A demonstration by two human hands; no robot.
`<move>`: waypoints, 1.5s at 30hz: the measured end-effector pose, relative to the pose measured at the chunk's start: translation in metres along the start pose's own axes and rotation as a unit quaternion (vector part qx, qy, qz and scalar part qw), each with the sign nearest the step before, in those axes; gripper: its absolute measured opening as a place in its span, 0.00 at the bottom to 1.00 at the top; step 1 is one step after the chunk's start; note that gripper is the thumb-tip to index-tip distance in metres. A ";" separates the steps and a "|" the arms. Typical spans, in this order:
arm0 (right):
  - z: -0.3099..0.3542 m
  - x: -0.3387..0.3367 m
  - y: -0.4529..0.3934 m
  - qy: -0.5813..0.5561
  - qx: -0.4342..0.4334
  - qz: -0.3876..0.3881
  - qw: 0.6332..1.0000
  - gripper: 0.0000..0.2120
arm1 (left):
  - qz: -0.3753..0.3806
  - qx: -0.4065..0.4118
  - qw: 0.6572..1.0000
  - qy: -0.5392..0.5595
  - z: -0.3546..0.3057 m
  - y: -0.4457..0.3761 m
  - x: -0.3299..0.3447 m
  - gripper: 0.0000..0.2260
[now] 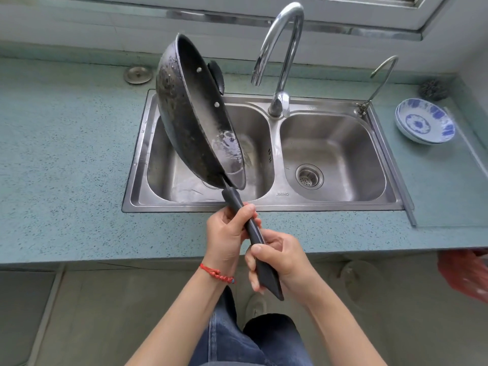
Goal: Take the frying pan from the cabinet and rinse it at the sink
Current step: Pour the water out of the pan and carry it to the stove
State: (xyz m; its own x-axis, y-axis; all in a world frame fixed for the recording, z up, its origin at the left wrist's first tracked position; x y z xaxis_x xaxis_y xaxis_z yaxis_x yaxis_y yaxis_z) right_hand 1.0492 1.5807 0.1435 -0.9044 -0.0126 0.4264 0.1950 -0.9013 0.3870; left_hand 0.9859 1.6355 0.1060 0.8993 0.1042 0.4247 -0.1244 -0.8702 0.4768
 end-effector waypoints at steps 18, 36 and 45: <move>0.003 0.001 0.005 0.108 -0.076 -0.152 0.979 0.03 | -0.042 0.156 0.967 -0.194 -0.037 0.006 -0.007 0.12; 0.003 0.006 0.003 0.036 -0.059 -0.092 0.993 0.05 | -0.022 0.160 0.969 -0.189 -0.051 0.012 -0.005 0.11; 0.000 0.010 0.000 -0.017 -0.031 -0.056 0.998 0.04 | -0.024 0.169 0.968 -0.184 -0.054 0.016 -0.005 0.07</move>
State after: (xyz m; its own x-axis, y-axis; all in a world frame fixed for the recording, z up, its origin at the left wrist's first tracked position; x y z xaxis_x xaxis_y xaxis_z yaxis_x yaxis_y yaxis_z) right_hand 1.0407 1.5805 0.1478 -0.9058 0.1028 0.4112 0.0689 -0.9215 0.3822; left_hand 0.9570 1.6474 0.1533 0.9968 0.0246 0.0762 0.0101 -0.9828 0.1843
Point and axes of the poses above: each hand's wrist, its own y-axis away from the middle knuckle, its own x-axis out of the palm, z = x × y, the point moved 9 cm from there along -y, towards the middle knuckle, and after that the axes turned 3 degrees about -y, right-handed, at the moved point
